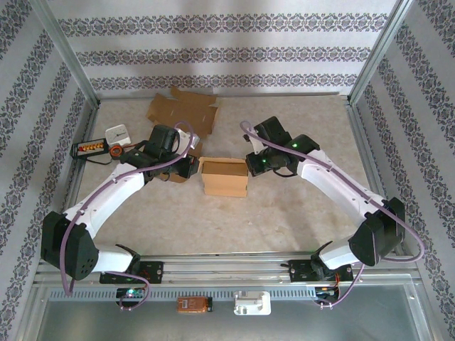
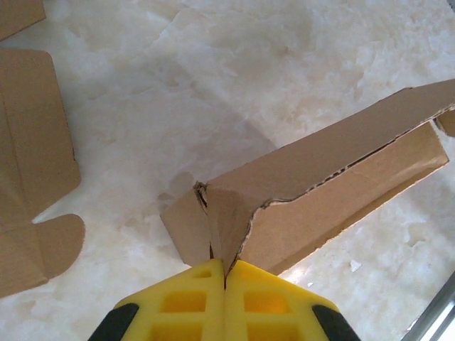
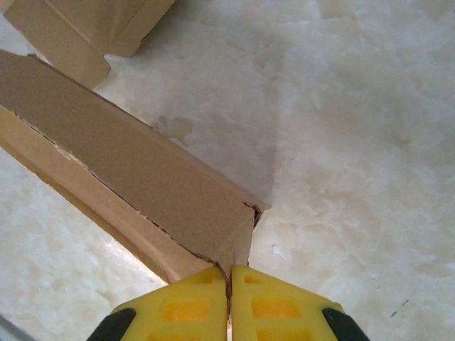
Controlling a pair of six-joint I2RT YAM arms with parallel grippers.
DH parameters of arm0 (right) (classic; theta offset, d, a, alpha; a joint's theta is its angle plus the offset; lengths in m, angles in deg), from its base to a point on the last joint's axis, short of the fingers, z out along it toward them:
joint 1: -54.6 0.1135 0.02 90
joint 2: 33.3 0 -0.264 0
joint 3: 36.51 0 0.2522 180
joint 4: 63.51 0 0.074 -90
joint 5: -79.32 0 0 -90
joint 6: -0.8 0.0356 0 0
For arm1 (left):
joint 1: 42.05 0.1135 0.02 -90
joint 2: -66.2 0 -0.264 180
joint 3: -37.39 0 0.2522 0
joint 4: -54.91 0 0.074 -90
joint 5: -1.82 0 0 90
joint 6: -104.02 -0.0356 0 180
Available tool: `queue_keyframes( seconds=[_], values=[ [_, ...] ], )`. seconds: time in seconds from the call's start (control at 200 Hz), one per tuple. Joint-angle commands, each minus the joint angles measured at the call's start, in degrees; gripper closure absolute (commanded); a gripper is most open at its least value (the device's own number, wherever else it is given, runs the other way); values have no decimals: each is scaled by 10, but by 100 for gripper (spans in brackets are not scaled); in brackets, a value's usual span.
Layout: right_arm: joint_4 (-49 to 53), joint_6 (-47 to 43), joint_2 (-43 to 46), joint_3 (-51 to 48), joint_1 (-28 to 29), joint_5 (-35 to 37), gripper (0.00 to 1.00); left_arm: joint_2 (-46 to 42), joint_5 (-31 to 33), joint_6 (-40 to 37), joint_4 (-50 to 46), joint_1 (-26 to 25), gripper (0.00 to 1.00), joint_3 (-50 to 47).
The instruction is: Fold the paper box
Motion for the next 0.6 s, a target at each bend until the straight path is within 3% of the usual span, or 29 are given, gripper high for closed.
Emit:
queue_keyframes(
  seconds=[0.0, 0.595],
  values=[
    [20, 65, -12, 29, -9, -28, 90, 8, -22, 41, 20, -8, 98, 1],
    [24, 229, -36, 37, -58, -143, 90, 12, 68, 25, 16, -50, 98, 11]
  ],
)
